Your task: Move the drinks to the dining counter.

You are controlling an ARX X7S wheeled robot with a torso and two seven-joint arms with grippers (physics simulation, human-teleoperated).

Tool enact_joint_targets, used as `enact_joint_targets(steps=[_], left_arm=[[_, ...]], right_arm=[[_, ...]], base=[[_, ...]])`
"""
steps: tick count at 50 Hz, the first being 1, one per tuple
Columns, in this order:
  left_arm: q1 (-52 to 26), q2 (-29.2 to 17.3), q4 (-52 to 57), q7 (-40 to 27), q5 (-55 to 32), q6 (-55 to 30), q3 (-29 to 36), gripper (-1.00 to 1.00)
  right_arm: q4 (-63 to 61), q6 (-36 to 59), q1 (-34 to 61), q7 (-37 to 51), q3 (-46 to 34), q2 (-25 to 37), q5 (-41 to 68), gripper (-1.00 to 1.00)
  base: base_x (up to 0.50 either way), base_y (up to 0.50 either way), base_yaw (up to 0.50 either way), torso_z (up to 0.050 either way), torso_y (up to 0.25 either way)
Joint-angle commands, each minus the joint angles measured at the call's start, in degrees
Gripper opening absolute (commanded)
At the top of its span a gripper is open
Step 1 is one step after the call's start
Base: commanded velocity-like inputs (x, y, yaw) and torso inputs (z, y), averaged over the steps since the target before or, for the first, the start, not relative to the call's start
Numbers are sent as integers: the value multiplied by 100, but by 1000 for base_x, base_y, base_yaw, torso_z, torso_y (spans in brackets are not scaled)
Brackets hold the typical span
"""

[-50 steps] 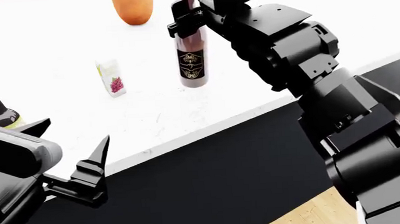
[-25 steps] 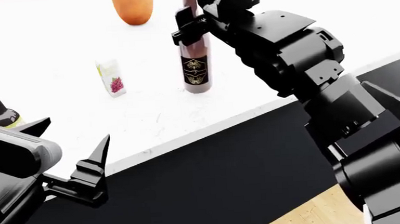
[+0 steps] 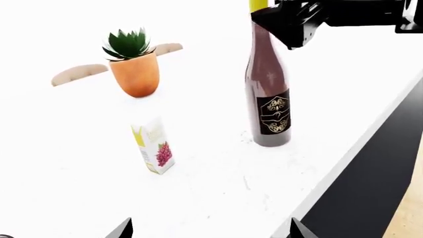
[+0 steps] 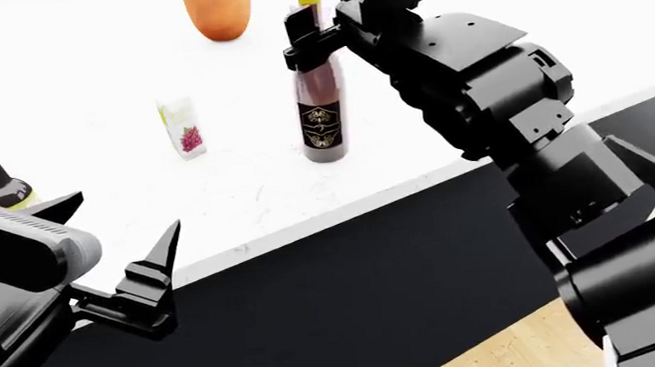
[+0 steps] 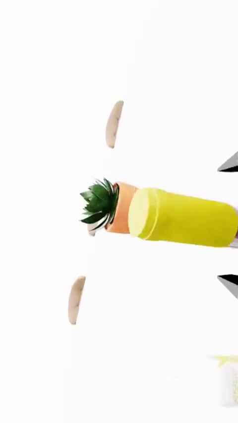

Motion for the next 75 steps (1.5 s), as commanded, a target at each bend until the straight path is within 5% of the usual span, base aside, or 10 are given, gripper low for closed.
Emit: enact_joint_targets(steps=[1,30,47,63,75], left_arm=[[-31,-9,7,-18,-17,1,32,100],[-83,-43,7,-42,-68,25,59,100],[-353,-273,137,-341,-530,117,48,100],[-1541,-1144,439,-1086,-2015,619,75,100],[-2068,-1892,364,-1702,-3329,1139,-1086,100]], right_arm=[[-270,17,78,71,236,77,-267,100],[-609,219,132,234,247,226,-178,100],[-2301,988,306,928,404,849,224,100],[-4264,2349,1189,2057,909,1478,1173,100],[-5206,3241,1904,2900,1449,1900,2126,100]], base=[[0,0,0,0,0],[0,0,0,0,0],[0,0,0,0,1],[0,0,0,0,0],[0,0,0,0,0]])
